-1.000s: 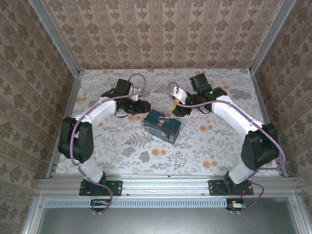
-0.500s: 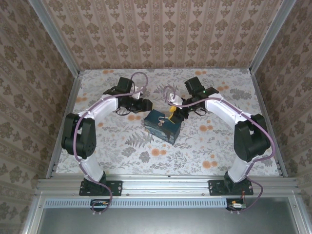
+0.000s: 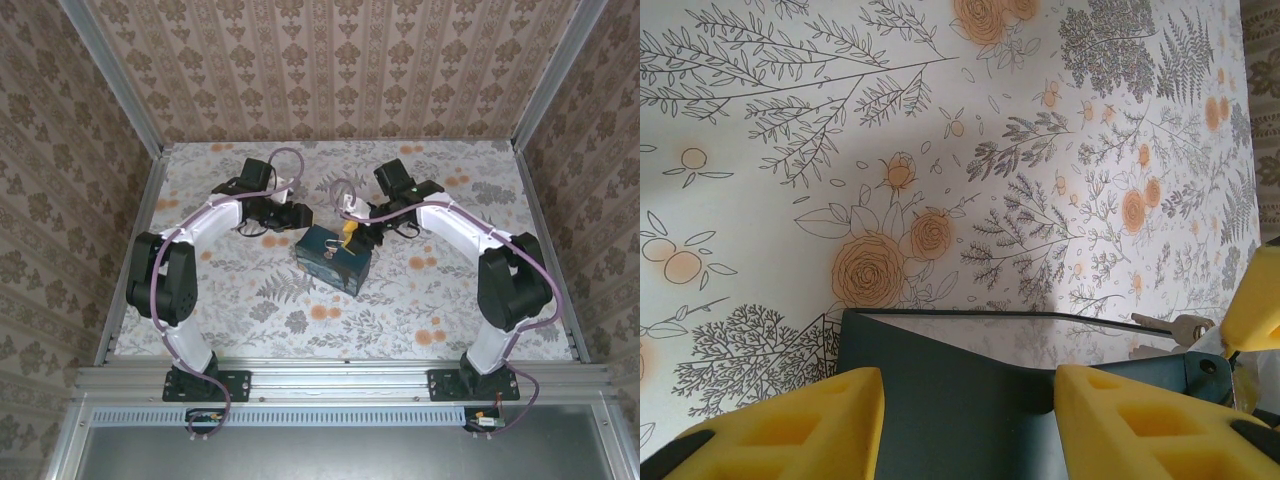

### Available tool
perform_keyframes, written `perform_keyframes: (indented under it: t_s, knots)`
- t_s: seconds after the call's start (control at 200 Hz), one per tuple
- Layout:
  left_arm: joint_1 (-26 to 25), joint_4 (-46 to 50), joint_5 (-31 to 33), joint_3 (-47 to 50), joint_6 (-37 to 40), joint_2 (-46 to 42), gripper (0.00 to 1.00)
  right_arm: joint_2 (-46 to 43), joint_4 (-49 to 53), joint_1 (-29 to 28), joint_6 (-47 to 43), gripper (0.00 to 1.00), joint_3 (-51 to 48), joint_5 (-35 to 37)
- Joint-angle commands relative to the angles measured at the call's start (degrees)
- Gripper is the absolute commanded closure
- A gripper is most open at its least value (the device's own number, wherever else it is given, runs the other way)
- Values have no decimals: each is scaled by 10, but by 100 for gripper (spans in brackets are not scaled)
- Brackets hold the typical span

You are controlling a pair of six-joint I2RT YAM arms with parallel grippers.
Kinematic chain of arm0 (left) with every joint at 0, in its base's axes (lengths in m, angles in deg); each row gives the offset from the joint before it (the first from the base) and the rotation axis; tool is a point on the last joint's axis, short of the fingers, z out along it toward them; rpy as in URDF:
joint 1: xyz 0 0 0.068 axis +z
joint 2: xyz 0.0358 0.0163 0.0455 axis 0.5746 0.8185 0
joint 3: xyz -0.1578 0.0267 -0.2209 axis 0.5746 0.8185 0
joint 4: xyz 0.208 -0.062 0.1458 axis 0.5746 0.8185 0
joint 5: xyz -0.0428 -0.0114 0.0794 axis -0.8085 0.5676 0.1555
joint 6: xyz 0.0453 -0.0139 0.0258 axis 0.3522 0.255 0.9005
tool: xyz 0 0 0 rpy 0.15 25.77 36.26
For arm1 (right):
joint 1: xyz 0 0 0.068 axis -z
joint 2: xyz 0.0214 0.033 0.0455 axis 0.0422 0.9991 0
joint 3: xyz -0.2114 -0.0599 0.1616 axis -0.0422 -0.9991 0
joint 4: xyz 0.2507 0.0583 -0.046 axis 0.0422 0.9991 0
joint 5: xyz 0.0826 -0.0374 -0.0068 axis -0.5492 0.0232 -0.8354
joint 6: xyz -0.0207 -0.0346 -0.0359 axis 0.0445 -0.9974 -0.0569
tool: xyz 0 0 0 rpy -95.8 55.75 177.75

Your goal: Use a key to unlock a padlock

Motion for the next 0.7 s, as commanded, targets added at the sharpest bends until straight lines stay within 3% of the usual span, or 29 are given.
perform_keyframes:
  t_s: [0.0,0.105,0.235,0.435,0.565,0.695]
  knots:
    - [-2,4,-10,7,14,-13,51,17,18,-6,-18,50,17,-26]
    - [-2,2,-10,8,12,-15,51,24,26,-7,-17,57,24,-24]
    - [0,2,-7,9,9,-17,51,24,31,-8,-7,75,29,-19]
    - [-2,-9,-1,27,-28,-29,51,-16,-19,-20,76,85,0,5]
    - [-3,-23,21,41,-52,-40,50,-57,-119,-54,144,88,-66,77]
    - [-5,-27,25,49,-60,-40,50,-64,-143,-84,194,92,-81,174]
